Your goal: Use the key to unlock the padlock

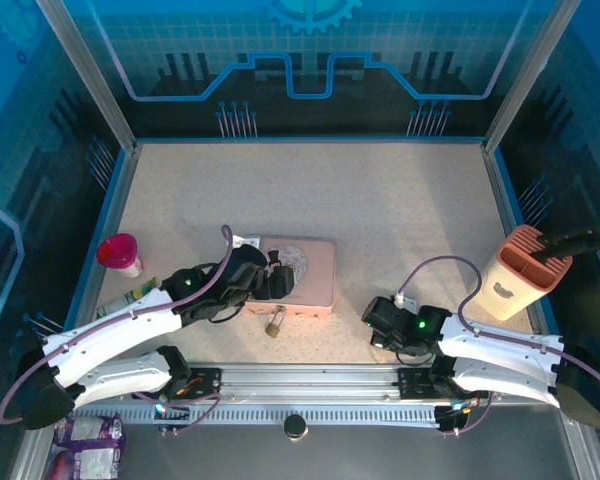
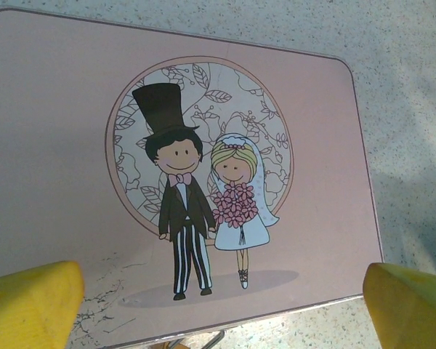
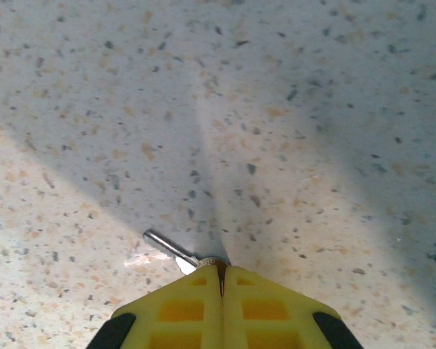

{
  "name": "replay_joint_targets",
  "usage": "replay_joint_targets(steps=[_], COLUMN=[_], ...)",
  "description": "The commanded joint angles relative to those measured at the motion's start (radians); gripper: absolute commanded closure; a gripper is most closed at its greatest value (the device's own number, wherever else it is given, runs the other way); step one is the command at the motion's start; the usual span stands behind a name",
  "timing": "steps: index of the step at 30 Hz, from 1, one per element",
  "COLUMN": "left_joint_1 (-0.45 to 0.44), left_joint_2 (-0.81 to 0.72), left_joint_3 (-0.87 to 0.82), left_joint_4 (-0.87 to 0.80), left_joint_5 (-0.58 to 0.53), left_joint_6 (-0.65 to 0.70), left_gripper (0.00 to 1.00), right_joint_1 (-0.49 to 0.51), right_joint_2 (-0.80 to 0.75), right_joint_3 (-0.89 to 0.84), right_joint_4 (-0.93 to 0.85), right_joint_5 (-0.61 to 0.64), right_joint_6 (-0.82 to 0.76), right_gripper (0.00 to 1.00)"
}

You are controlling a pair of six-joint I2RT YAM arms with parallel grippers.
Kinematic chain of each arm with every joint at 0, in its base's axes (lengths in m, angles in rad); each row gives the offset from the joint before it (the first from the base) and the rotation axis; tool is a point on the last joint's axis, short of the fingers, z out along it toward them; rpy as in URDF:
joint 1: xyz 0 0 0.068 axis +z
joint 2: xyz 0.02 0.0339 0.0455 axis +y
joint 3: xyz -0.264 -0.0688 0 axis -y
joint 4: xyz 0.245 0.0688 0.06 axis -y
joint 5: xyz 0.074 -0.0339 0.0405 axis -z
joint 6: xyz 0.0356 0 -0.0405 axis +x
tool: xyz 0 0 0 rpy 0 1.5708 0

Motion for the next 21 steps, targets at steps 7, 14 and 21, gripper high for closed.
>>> replay_joint_targets(steps=[7,14,21], left_joint_1=[-0.004,-0.004,-0.004], left_joint_2=[-0.01,-0.01,0.024], left_joint_3=[0.02,0.029,0.036], left_joint_4=[0.015,0.049,0.181], left_joint_5=[-0.017,0.013,0.129], left_joint_6=[-0.002,-0.017,-0.028], left_gripper=[0.01,0.01,0.02], right_joint_1=[0.015,0.015,0.016], right_joint_2=[-0.079,-0.162,-0.187], right_joint_3=[0.006,0.035,0.132], right_joint_4=[-0.005,0.054,0.162], right_joint_5=[0.051,0.107,0.162], right_joint_6=[-0.048,-0.107,-0.233], right_gripper=[1.0,1.0,1.0])
